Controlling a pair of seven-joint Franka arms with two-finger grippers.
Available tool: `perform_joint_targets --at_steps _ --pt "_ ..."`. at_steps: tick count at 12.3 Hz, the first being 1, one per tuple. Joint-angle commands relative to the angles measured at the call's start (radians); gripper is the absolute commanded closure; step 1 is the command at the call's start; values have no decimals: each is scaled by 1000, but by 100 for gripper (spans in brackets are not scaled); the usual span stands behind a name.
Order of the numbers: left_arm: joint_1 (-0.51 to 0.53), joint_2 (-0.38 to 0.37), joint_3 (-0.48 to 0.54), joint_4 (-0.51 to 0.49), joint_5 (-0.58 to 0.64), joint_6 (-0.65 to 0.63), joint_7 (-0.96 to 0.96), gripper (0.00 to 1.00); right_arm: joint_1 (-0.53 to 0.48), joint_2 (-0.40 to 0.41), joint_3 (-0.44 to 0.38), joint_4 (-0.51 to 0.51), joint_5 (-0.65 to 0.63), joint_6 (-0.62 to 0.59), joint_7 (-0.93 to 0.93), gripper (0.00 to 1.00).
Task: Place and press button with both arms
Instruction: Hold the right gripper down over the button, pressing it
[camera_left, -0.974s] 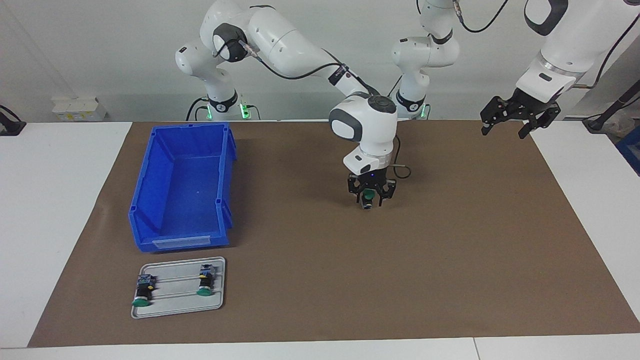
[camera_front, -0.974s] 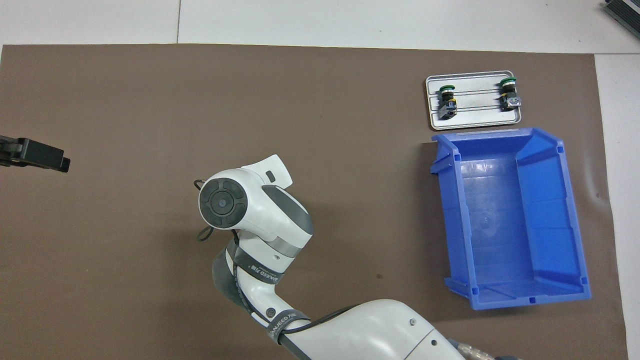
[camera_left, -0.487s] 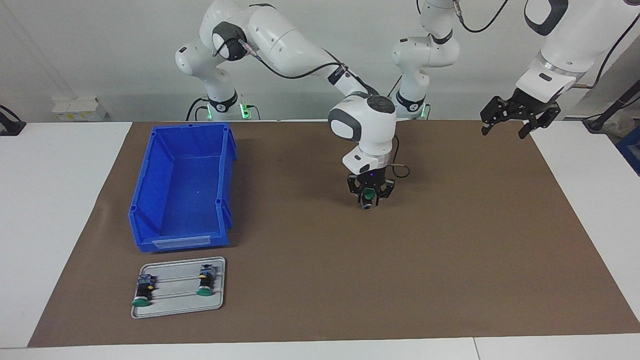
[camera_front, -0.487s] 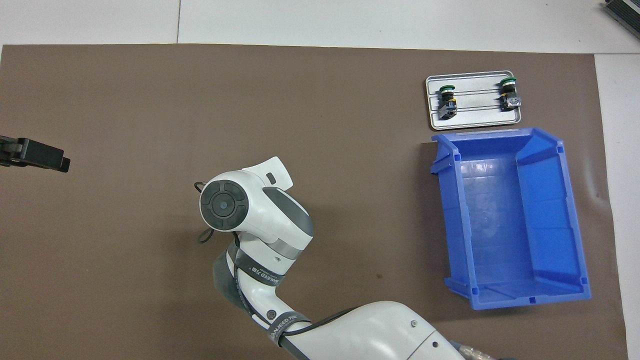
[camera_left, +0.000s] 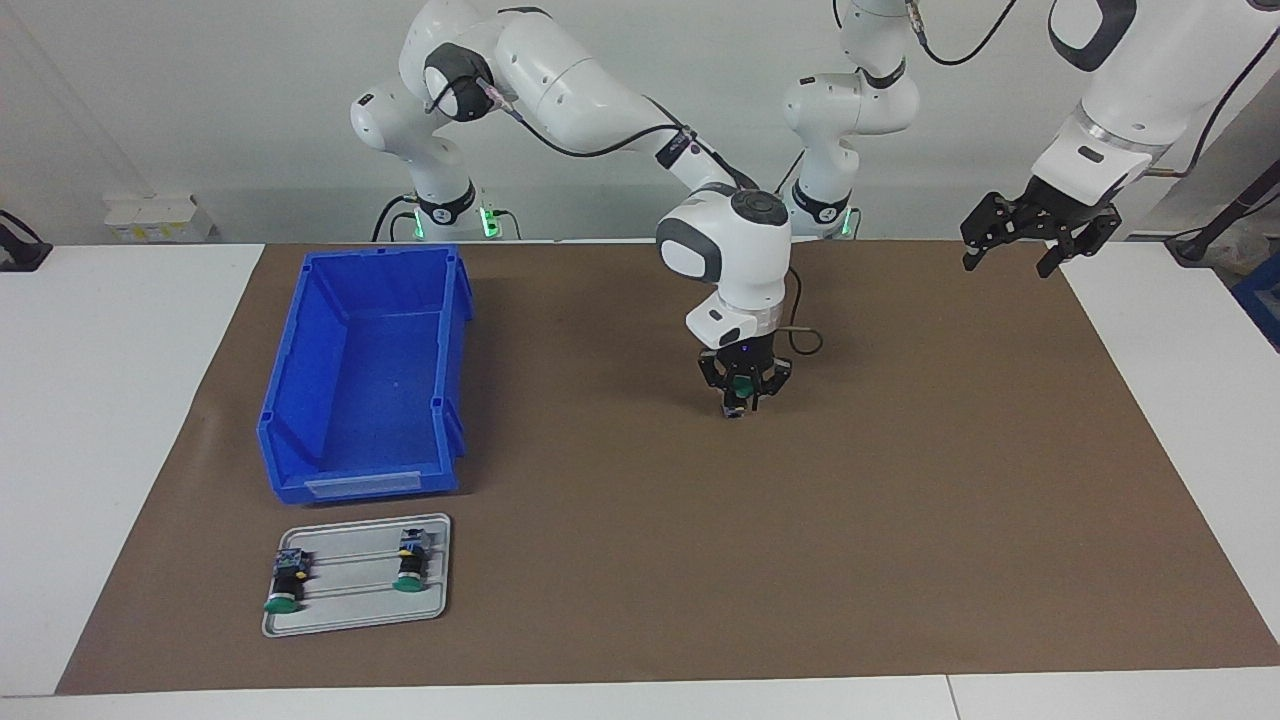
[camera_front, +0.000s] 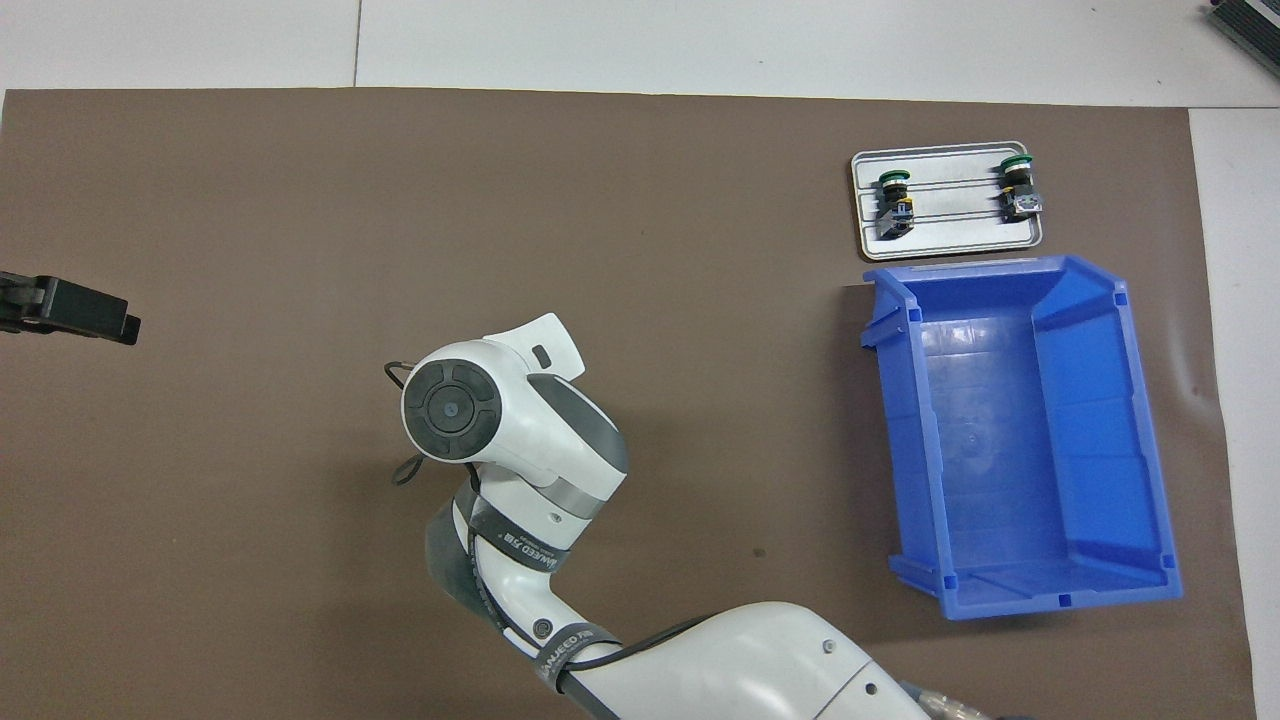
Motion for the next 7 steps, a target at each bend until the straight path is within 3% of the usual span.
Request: perform_joint_targets --at_steps 1,5,7 --pt "10 -28 -3 -29 -9 -3 4 0 -15 -31 14 -44 20 25 -28 64" --pt "10 -28 -3 -29 -9 -3 4 0 -17 -31 16 -44 20 23 -28 65" --pt "10 -28 -3 -29 -9 -3 4 0 -17 -31 14 -44 20 23 -30 60"
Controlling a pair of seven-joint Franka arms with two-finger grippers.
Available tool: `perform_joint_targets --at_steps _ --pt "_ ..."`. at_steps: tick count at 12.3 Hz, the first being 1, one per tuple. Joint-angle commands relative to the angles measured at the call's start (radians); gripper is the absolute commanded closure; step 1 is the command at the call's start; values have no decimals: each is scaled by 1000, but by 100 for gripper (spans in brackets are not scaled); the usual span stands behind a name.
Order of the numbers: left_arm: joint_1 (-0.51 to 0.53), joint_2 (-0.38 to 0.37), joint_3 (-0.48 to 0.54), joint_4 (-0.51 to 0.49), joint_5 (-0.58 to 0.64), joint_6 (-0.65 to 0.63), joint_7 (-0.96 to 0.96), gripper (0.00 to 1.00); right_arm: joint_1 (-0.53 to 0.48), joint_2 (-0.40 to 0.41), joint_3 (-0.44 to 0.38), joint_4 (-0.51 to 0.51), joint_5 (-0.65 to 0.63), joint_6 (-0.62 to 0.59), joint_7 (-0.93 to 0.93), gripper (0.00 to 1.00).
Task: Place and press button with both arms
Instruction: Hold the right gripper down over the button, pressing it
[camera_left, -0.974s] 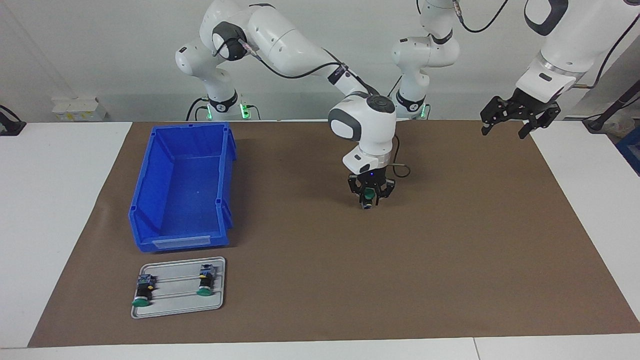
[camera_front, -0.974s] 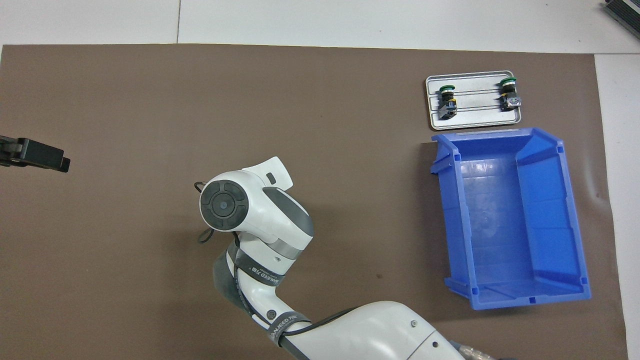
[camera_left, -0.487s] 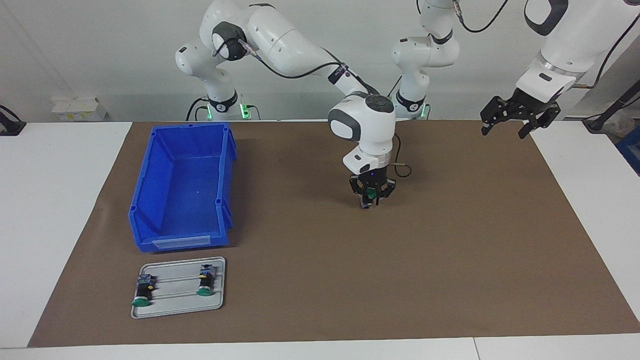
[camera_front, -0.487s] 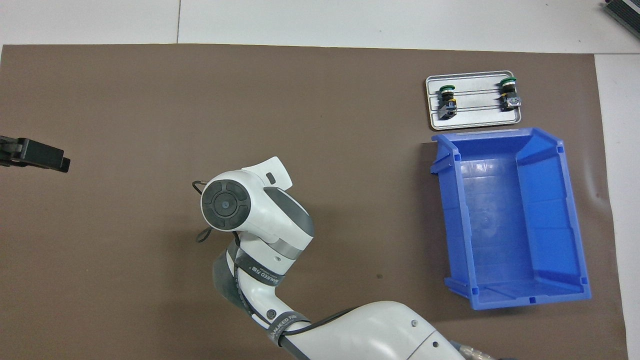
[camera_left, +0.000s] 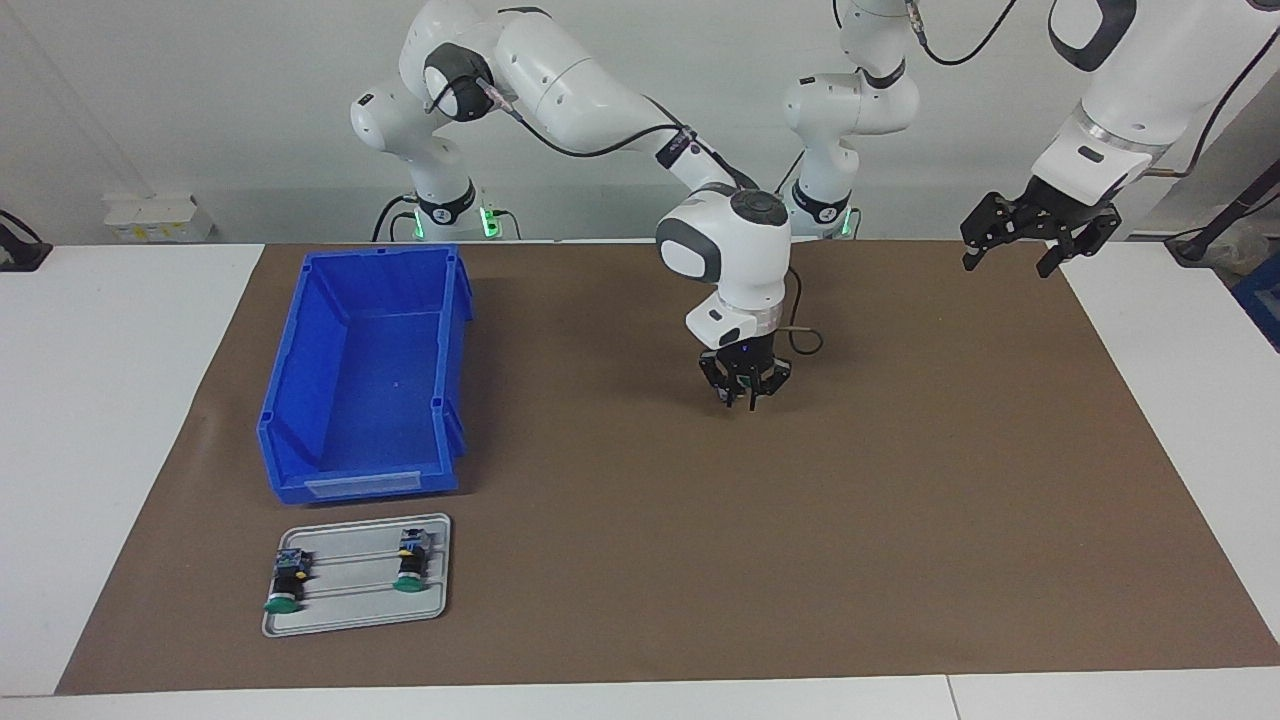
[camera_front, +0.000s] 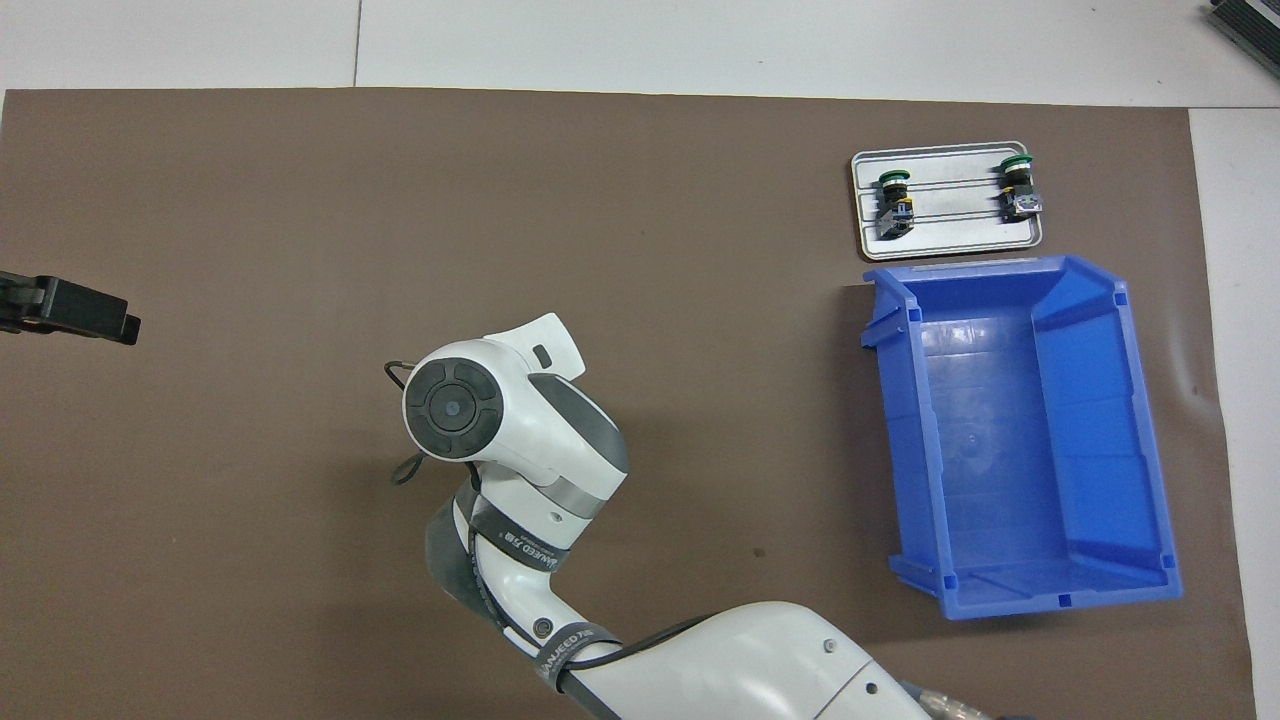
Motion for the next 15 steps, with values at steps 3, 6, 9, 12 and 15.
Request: perform_joint_targets --at_steps 3,6,9,12,15 --pt "10 -28 -3 -29 -9 -3 4 0 -16 -31 14 -44 18 21 -31 47" --pt "10 -28 -3 -29 -9 -3 4 0 -16 -31 14 -45 18 16 -31 35" --pt "10 -28 -3 -29 -9 -3 4 0 -13 -36 14 -53 47 -13 -30 31" --pt "10 -28 -3 -29 -9 -3 4 0 -9 -42 14 -54 84 -36 -15 34" --pt "10 -28 -3 -29 -9 -3 4 0 -7 -51 14 -69 107 -71 4 35"
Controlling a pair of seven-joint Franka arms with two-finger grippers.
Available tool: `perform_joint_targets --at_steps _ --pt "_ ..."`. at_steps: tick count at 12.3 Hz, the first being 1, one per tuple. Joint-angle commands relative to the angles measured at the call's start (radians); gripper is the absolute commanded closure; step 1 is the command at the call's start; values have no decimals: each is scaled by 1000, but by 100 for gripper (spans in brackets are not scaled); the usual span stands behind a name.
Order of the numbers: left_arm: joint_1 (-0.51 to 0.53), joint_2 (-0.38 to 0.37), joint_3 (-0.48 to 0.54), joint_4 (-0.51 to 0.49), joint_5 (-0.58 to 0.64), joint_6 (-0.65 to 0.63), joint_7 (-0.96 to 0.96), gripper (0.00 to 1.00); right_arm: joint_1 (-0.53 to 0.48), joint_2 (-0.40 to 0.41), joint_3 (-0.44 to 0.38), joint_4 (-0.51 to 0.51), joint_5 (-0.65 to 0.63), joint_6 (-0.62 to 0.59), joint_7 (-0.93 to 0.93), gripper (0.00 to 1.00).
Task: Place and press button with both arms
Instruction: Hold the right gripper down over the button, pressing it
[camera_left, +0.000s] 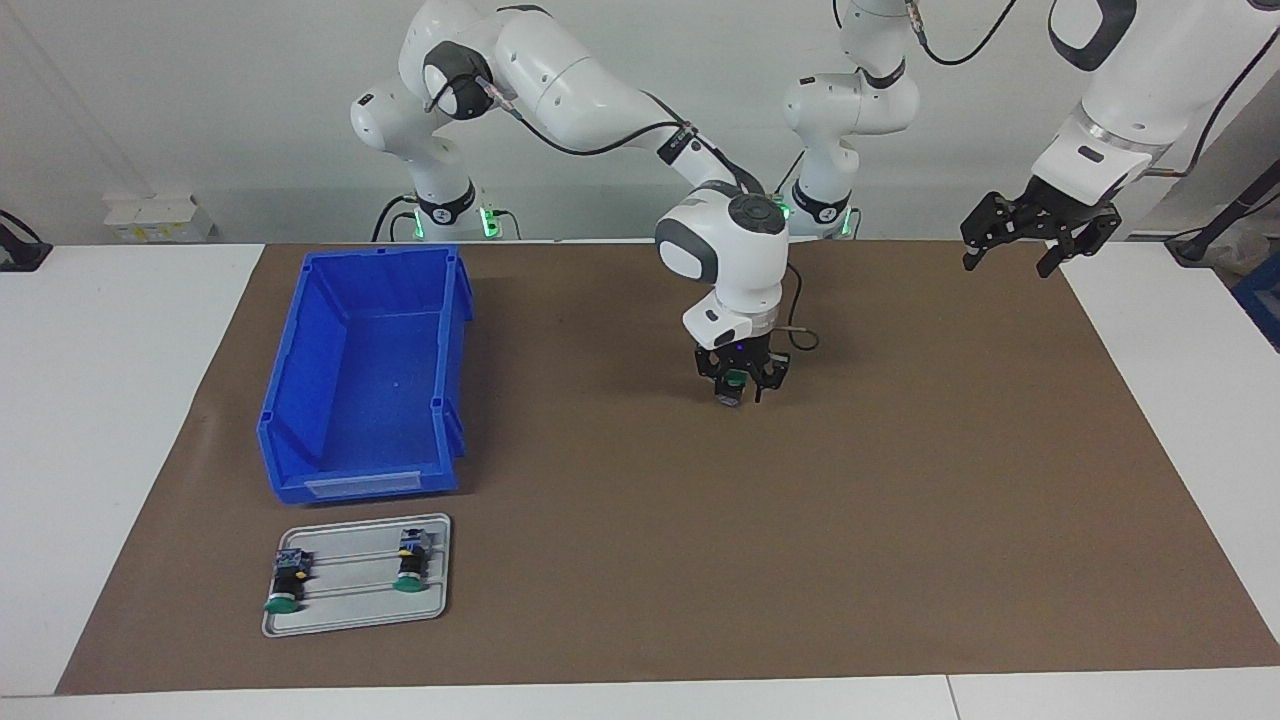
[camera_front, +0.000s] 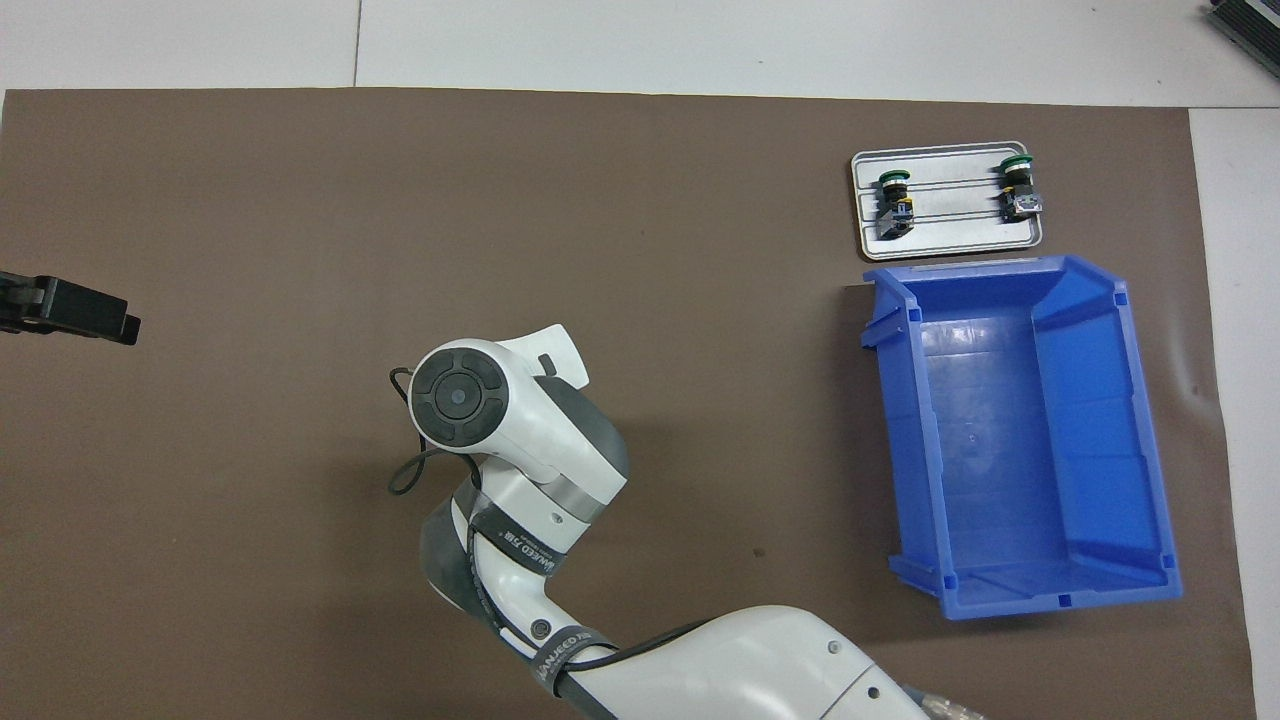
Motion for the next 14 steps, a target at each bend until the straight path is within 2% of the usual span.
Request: perform_joint_targets --at_steps 1,14 --pt "10 -27 -3 -29 -9 -3 4 0 -8 -43 12 -61 18 -8 7 35" --pt "10 -27 -3 -29 -9 -3 4 0 -3 -44 12 -67 18 2 13 53"
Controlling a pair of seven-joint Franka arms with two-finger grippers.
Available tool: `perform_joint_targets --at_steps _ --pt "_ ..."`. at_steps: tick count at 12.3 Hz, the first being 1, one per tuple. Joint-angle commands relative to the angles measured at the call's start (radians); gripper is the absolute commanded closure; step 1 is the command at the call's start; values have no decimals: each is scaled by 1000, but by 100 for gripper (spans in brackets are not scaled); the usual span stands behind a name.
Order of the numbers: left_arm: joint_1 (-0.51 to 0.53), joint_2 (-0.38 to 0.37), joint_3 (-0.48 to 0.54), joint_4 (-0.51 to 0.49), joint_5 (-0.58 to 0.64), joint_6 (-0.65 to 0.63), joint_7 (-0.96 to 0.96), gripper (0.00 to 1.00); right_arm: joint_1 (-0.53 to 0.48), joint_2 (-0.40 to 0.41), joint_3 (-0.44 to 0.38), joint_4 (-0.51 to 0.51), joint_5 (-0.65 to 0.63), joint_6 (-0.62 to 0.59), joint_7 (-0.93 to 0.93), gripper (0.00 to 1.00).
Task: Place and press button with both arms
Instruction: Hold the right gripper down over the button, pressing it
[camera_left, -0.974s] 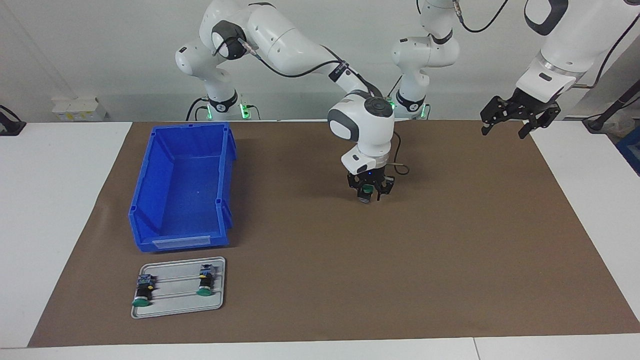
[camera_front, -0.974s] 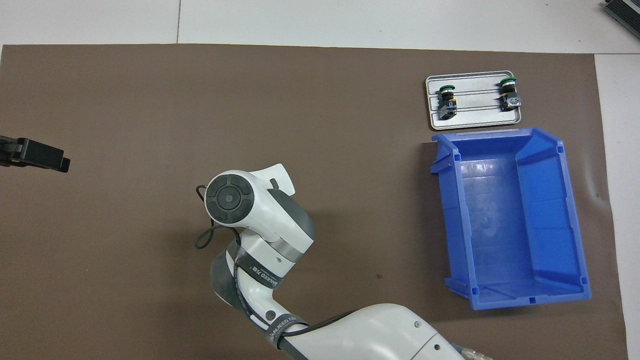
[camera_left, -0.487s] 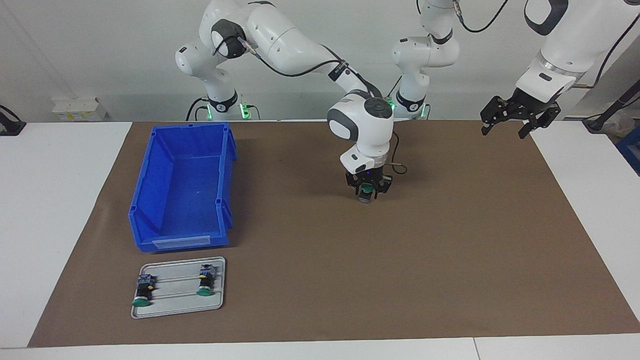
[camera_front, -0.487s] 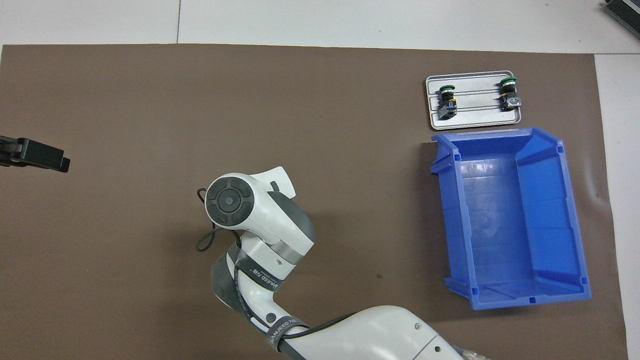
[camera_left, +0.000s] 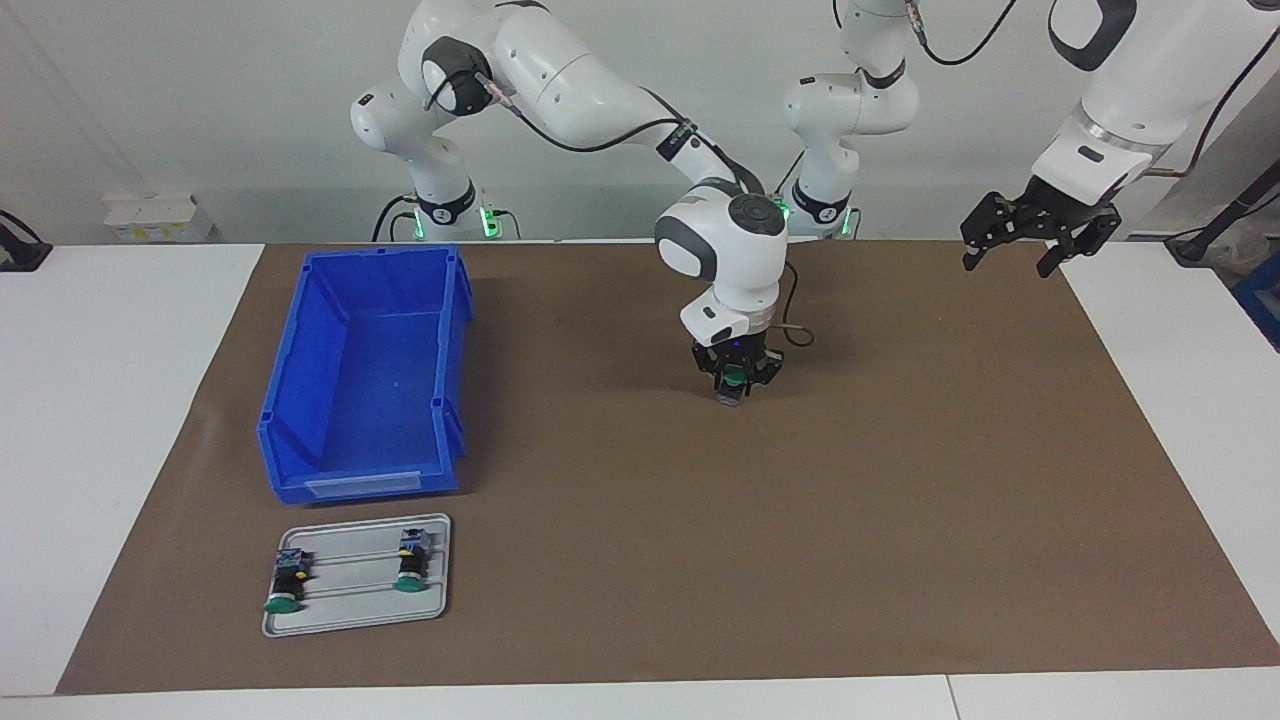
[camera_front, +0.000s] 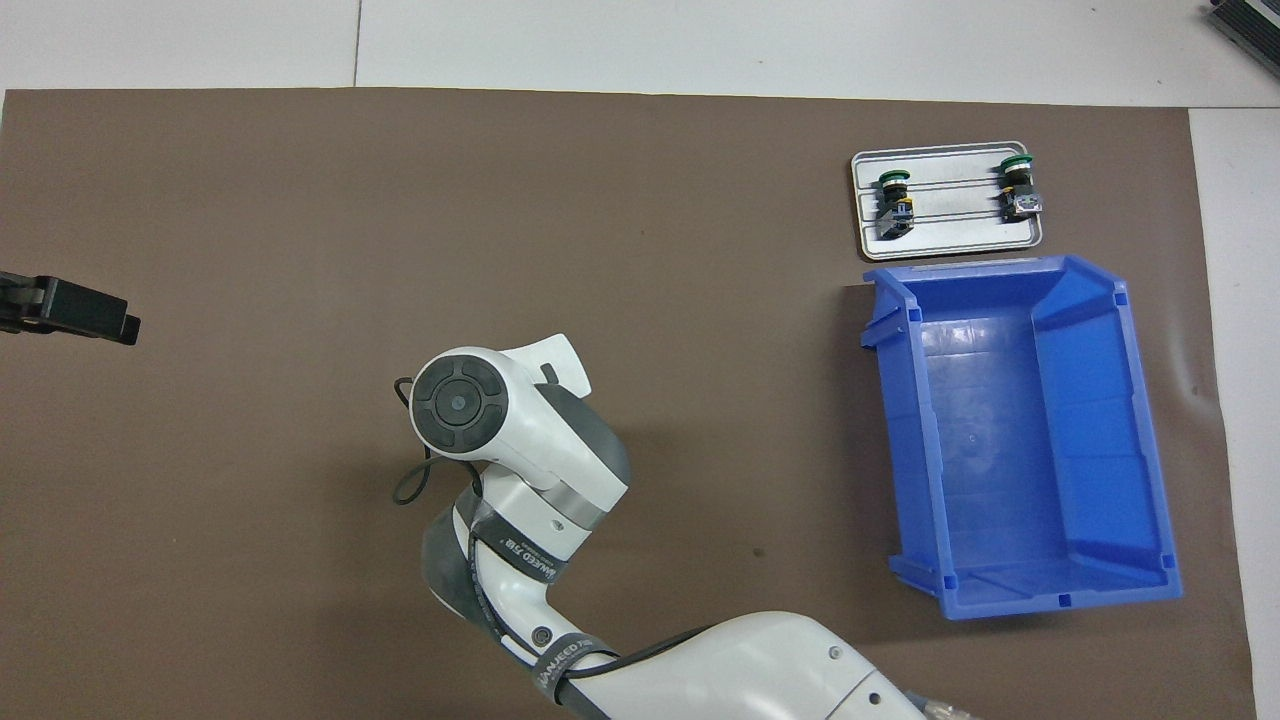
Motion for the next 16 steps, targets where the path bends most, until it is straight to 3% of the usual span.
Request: perform_joint_targets --at_steps 1,9,16 --pt "10 -27 -3 -29 -9 -3 4 0 -7 -30 8 -37 17 10 9 55" --pt "10 -27 -3 -29 -9 -3 4 0 -8 -30 8 -34 18 16 9 63" --pt "10 -27 -3 -29 -9 -3 4 0 -30 -30 8 -5 17 1 6 64"
